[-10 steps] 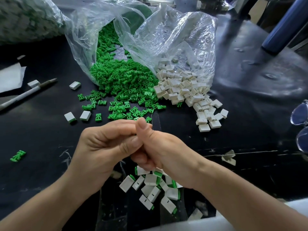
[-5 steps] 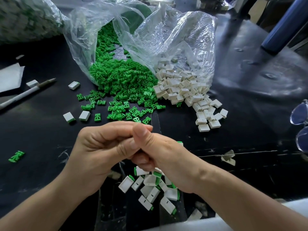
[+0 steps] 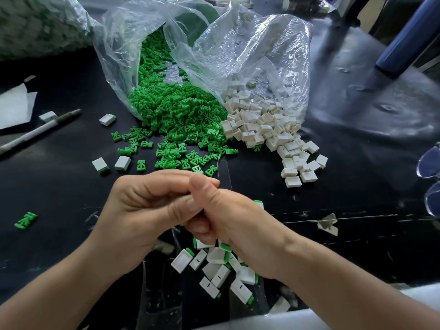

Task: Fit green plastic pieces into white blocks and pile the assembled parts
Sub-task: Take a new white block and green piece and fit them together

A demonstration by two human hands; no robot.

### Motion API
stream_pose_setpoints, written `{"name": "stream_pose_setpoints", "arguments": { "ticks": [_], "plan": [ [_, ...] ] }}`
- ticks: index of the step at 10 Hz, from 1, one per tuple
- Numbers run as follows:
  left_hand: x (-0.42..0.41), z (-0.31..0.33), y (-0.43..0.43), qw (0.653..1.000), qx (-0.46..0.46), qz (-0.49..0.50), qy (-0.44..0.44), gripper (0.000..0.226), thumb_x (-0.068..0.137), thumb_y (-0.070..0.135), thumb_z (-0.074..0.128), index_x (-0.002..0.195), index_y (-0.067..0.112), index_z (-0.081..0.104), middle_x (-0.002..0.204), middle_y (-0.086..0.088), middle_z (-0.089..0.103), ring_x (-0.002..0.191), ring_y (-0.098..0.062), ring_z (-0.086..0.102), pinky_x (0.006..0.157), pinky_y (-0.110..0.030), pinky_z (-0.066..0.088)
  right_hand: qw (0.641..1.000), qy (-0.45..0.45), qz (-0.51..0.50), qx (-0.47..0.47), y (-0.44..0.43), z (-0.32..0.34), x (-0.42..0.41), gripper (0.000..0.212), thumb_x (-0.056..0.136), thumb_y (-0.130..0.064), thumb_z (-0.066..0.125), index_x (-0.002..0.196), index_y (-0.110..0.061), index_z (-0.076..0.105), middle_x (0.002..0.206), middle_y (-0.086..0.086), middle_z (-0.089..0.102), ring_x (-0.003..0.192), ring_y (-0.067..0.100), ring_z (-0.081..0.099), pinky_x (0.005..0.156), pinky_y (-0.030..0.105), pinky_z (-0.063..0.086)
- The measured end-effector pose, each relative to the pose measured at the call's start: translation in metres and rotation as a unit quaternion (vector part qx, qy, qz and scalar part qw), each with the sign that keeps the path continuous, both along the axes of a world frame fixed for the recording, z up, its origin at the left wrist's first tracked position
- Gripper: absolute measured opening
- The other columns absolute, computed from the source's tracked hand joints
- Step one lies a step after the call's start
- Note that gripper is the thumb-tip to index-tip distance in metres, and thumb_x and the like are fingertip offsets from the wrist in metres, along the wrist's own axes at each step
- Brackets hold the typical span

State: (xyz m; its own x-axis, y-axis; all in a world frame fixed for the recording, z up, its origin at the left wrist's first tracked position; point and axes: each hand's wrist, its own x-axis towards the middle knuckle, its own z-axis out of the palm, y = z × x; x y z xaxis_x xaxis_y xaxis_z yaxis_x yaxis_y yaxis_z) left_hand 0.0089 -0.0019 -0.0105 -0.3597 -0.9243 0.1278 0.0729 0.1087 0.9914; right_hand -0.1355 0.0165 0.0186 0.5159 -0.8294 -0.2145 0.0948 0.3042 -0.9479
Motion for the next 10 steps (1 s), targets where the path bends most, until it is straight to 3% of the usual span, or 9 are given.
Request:
{"name": "stream_pose_setpoints", "arguments": {
  "ticks": [1,2,4,5,6,7,8,9,10],
  "plan": [
    [-0.001,0.002,-0.002,1.0,-0.003,-0.014,-0.006,0.044,0.073,0.047,0.072,0.104,0.015,0.069,0.089,-0.003,0.071,0.082,-0.024,0.066,0.078,-0.054,0.051,1.0,-0.008,0.011,0.009,-0.001,0.002,-0.003,0.061,0.082,-0.056,0.033,0.091,-0.001,0.057,0.058,-0.011,0.039,0.055,0.003,0.035,0.053,0.016,0.031],
    [-0.002,0.002,-0.002,1.0,-0.004,-0.029,-0.006,0.044,0.073,0.048,0.072,0.105,0.018,0.069,0.091,-0.001,0.071,0.083,-0.021,0.067,0.078,-0.052,0.051,1.0,-0.002,0.031,0.003,-0.004,0.001,-0.007,0.065,0.082,-0.051,0.035,0.097,0.009,0.052,0.063,-0.005,0.036,0.056,0.005,0.033,0.053,0.018,0.031],
    [-0.003,0.003,-0.002,0.999,-0.016,-0.046,-0.012,0.037,0.079,0.045,0.068,0.107,0.021,0.068,0.093,0.003,0.072,0.085,-0.016,0.068,0.077,-0.043,0.052,0.996,-0.003,0.083,0.021,-0.004,0.006,-0.017,0.055,0.083,-0.052,0.031,0.084,-0.001,0.05,0.064,-0.003,0.036,0.059,0.008,0.033,0.056,0.022,0.03],
    [0.001,-0.001,-0.002,0.999,-0.009,-0.031,-0.006,0.039,0.078,0.044,0.071,0.106,0.016,0.068,0.092,-0.003,0.071,0.083,-0.023,0.067,0.077,-0.052,0.052,0.992,-0.032,0.112,0.05,-0.006,0.007,-0.016,0.077,0.085,-0.053,0.026,0.122,0.013,0.039,0.068,0.0,0.029,0.06,0.008,0.027,0.056,0.021,0.025],
    [0.002,-0.001,-0.003,1.0,-0.011,-0.029,0.0,0.039,0.078,0.041,0.072,0.104,0.012,0.068,0.09,-0.008,0.071,0.081,-0.028,0.067,0.076,-0.055,0.052,0.988,-0.053,0.126,0.071,-0.007,0.008,-0.015,0.078,0.083,-0.052,0.026,0.123,0.015,0.034,0.065,-0.002,0.028,0.057,0.006,0.026,0.054,0.019,0.024],
    [-0.002,0.006,-0.002,0.999,-0.012,-0.044,-0.004,0.036,0.078,0.044,0.07,0.104,0.018,0.069,0.09,-0.002,0.072,0.081,-0.021,0.068,0.075,-0.048,0.053,0.99,-0.05,0.114,0.068,-0.006,0.009,-0.015,0.057,0.083,-0.047,0.031,0.11,0.001,0.048,0.062,-0.005,0.028,0.053,0.003,0.027,0.052,0.018,0.023],
    [-0.006,0.013,-0.001,0.999,-0.016,-0.035,-0.022,0.04,0.075,0.052,0.069,0.105,0.025,0.069,0.092,0.005,0.072,0.084,-0.015,0.068,0.078,-0.045,0.052,0.992,-0.027,0.102,0.071,-0.006,0.009,-0.015,0.06,0.083,-0.05,0.04,0.106,0.005,0.049,0.059,-0.007,0.03,0.05,0.003,0.027,0.05,0.017,0.023],
    [-0.005,0.009,-0.001,0.999,-0.011,-0.028,-0.013,0.045,0.069,0.055,0.072,0.102,0.024,0.07,0.089,0.003,0.072,0.082,-0.016,0.068,0.078,-0.046,0.052,0.994,-0.022,0.095,0.058,-0.005,0.01,-0.016,0.085,0.08,-0.055,0.039,0.123,0.018,0.035,0.06,-0.006,0.028,0.053,0.005,0.025,0.051,0.018,0.022],
    [-0.004,0.007,0.0,1.0,-0.005,-0.025,-0.008,0.046,0.069,0.054,0.072,0.105,0.024,0.069,0.091,0.004,0.072,0.083,-0.015,0.068,0.077,-0.042,0.053,0.994,-0.051,0.069,0.068,-0.006,0.008,-0.016,0.062,0.085,-0.056,0.039,0.09,0.005,0.05,0.059,-0.006,0.028,0.052,0.005,0.026,0.05,0.019,0.022]
  ]
}}
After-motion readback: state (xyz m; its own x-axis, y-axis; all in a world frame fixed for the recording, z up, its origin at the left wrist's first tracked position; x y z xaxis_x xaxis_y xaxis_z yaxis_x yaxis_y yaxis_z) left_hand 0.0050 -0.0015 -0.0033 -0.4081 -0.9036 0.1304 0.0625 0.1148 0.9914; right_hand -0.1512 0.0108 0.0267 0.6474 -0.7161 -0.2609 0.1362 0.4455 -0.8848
